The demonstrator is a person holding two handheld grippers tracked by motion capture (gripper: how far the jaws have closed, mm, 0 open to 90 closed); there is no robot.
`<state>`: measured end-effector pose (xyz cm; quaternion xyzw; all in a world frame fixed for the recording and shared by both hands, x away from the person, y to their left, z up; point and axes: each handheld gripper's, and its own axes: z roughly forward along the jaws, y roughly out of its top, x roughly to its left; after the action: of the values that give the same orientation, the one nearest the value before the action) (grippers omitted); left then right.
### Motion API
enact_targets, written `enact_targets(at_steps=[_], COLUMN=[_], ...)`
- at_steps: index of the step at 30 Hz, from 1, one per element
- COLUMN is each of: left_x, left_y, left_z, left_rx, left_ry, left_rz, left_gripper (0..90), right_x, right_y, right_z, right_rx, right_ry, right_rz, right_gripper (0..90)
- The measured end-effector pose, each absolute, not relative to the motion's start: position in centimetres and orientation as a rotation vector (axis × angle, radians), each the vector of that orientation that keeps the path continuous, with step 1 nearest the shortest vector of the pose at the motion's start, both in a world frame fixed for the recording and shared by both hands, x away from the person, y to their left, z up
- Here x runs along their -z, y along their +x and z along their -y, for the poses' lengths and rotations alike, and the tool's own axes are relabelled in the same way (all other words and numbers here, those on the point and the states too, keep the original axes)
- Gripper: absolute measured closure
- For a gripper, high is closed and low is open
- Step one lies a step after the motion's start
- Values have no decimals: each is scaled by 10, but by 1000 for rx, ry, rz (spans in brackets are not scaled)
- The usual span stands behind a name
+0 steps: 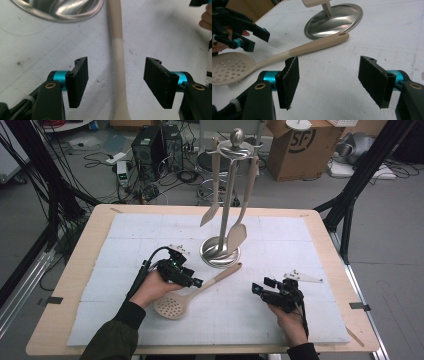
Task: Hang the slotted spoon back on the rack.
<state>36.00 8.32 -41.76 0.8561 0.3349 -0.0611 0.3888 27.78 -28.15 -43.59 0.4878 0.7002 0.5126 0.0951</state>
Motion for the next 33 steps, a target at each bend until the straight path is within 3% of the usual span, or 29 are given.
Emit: enact_targets(at_steps=[2, 6, 16, 24, 33], left_x=[420, 424, 432, 429, 428], left_y=[361, 361, 361, 352, 351], left_z=[-82, -79, -63, -54, -52], left_rx=[160, 180, 224, 101, 98], left_ry=[2201, 2253, 2349, 2431, 2439], left_rz=[-840, -839, -846, -815, -819], left_gripper=[434, 470, 477, 493, 557], right_x=[436, 435, 436, 438, 439], right_y=[277, 276, 276, 277, 278], right_z=[283, 284, 284, 283, 284], right_rx=[-1523, -1529, -1522, -1518, -1518], right_ry=[1452, 1460, 1461, 1467, 1482], right_rz=[-2068, -2056, -2046, -2052, -2044], right_gripper=[326, 327, 330, 330, 331])
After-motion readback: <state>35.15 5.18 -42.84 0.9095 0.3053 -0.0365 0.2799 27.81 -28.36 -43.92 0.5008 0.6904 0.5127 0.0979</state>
